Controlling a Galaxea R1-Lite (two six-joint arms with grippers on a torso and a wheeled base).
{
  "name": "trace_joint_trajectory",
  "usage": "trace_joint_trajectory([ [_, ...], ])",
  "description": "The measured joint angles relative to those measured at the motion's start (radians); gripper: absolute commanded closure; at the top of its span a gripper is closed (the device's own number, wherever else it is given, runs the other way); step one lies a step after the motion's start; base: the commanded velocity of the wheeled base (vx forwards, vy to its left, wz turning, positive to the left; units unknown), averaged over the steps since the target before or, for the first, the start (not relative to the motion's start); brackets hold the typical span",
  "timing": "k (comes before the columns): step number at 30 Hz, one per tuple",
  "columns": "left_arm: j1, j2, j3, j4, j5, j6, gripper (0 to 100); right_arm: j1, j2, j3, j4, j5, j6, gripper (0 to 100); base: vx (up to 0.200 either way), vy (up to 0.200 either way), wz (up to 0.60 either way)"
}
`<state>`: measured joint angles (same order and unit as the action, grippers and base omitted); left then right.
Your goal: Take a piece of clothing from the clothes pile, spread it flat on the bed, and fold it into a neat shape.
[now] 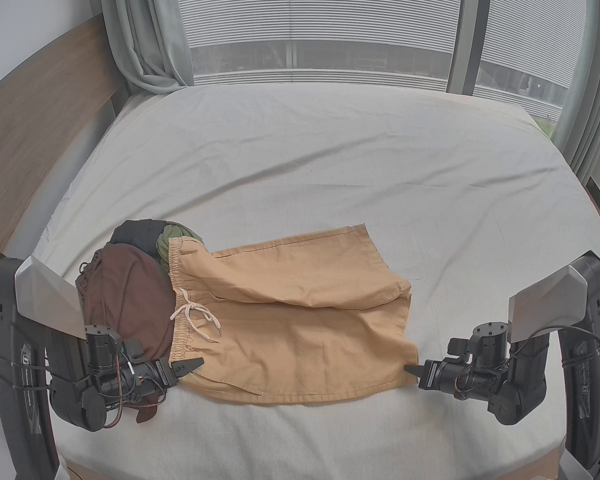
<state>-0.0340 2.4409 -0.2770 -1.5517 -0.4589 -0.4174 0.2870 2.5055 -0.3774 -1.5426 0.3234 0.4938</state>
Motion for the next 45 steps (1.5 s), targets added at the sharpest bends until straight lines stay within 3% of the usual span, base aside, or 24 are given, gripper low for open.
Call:
trace_joint_trajectory([
  [9,-0.018,-0.025,0.004,0.000,0.000,-0.030,0,0.000,0.002,-0.004,0.000,0.000,0.000,100,0.000,0.000,0.00],
  [10,-0.018,-0.026,0.004,0.000,0.001,-0.030,100,0.000,0.002,-0.004,0.000,0.000,0.000,100,0.000,0.000,0.00],
  [45,-0.014,-0.026,-0.007,0.000,0.005,-0.029,100,-0.001,0.041,0.017,-0.001,0.001,-0.069,100,0.000,0.000,0.00],
])
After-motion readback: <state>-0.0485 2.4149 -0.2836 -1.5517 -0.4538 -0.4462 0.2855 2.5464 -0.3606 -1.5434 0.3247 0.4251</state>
